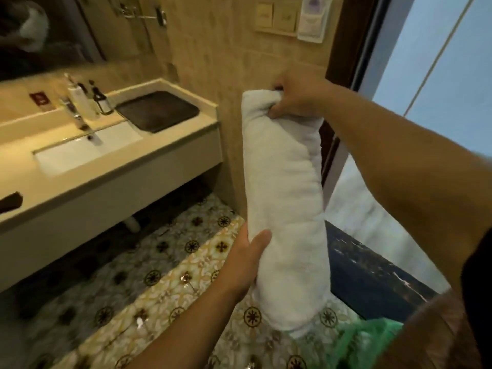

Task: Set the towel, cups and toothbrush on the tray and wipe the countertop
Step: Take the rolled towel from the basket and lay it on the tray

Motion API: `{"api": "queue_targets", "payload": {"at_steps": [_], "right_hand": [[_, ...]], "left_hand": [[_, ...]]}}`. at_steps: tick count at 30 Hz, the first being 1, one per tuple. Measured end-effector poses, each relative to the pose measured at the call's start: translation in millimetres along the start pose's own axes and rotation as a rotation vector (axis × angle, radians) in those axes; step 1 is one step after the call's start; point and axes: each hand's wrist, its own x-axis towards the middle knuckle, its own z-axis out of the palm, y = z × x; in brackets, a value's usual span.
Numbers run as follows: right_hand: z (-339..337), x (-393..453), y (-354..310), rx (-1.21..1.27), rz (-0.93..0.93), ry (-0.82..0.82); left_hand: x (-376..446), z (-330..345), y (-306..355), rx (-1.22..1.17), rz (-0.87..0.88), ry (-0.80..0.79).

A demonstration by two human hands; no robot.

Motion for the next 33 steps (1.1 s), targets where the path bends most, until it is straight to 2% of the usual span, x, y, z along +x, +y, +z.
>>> {"api": "queue_targets", "payload": {"at_steps": [9, 27, 33], "right_hand": [[62.7, 174.0, -49.2, 0.056, -0.06, -0.085], [135.3, 536.2, -42.1, 0.06, -0.343, -0.131], [173.5, 652.4, -58.5, 0.029, -0.408, -0.176]], "left_hand": [[104.5, -128.7, 13.2, -0.09, -0.139, 0.075], [401.3, -239.5, 55.1, -0.149, -0.055, 0.247], [492.2, -286.2, 66.2, -0.049, -0.012, 0.302]]}}
